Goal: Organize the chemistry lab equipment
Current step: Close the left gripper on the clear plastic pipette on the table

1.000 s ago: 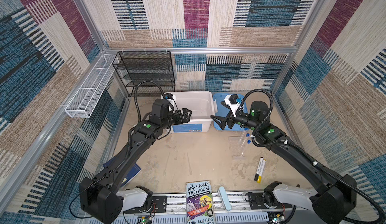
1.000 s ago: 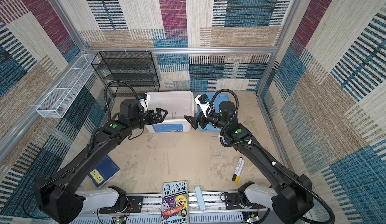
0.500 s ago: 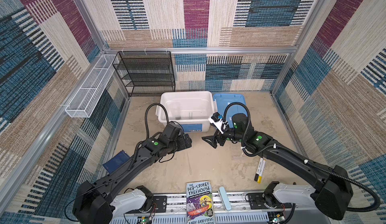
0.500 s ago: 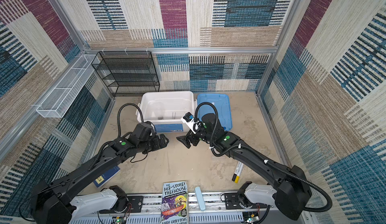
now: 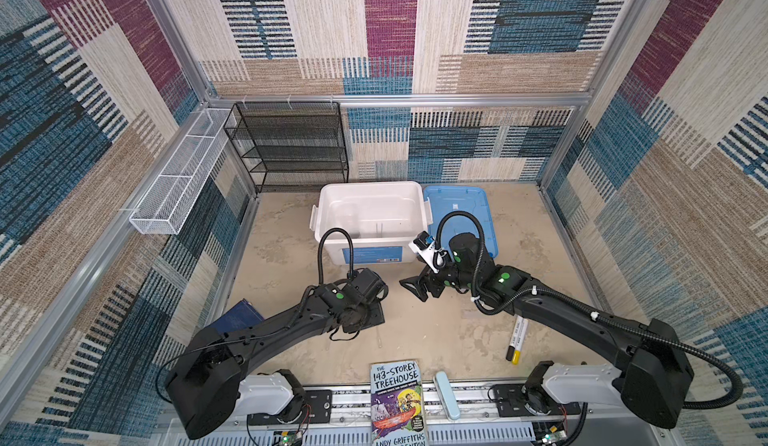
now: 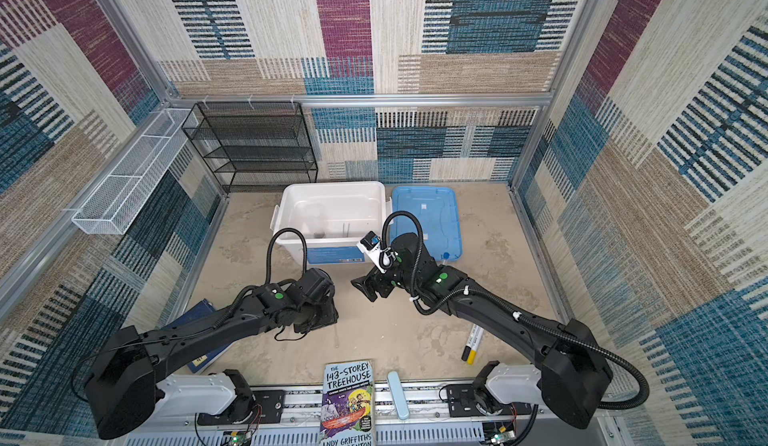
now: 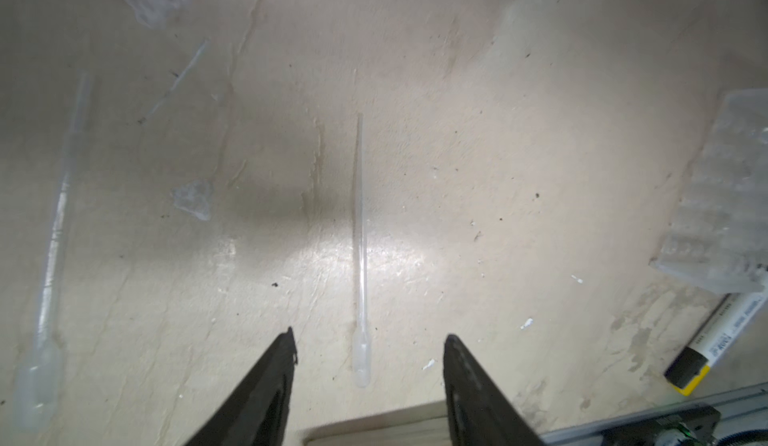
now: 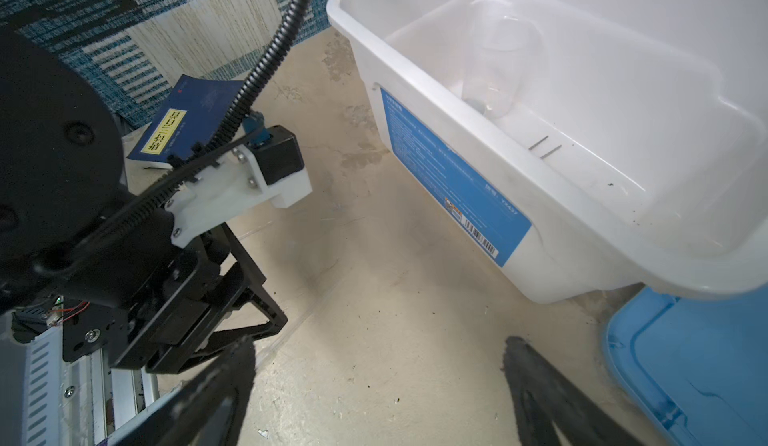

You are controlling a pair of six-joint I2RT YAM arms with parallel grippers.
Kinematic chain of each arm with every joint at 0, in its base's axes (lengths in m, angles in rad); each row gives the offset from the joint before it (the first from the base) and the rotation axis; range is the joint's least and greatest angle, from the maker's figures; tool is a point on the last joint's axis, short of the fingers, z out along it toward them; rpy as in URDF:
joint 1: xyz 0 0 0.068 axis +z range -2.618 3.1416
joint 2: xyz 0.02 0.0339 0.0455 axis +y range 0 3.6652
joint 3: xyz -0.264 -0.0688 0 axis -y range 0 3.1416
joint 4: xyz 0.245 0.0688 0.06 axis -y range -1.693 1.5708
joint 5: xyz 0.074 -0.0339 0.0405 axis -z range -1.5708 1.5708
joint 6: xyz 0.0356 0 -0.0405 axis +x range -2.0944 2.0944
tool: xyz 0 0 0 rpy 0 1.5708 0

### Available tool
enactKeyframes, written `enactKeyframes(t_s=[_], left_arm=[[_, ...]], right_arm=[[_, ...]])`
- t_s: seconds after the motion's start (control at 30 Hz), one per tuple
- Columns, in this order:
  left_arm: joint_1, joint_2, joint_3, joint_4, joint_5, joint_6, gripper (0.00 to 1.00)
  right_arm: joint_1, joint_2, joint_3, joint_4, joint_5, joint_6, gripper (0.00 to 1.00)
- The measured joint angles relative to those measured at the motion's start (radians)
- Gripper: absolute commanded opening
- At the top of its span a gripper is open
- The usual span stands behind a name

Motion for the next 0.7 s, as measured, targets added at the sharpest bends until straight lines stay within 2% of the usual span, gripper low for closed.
enactKeyframes(t_s=[0.4, 0.53, 0.6, 0.7], left_arm=[[-0.018, 0.1, 0.008, 0.008, 0.003, -0.027, 0.41], [-0.018, 0.116, 0.015, 0.008, 0.004, -0.027, 0.39], [-0.018, 0.132, 0.019, 0.008, 0.005, -0.024, 0.34], [-0.019, 0.154, 0.032, 0.008, 0.025, -0.019, 0.34]], right_arm=[[0.006, 0.02, 0.0, -0.004, 0.014, 0.018, 0.92], [0.006, 0.025, 0.0, -0.009, 0.014, 0.018, 0.91], [0.006, 0.025, -0.002, -0.009, 0.014, 0.018, 0.91], [0.006, 0.025, -0.007, -0.009, 0.014, 0.018, 0.91]])
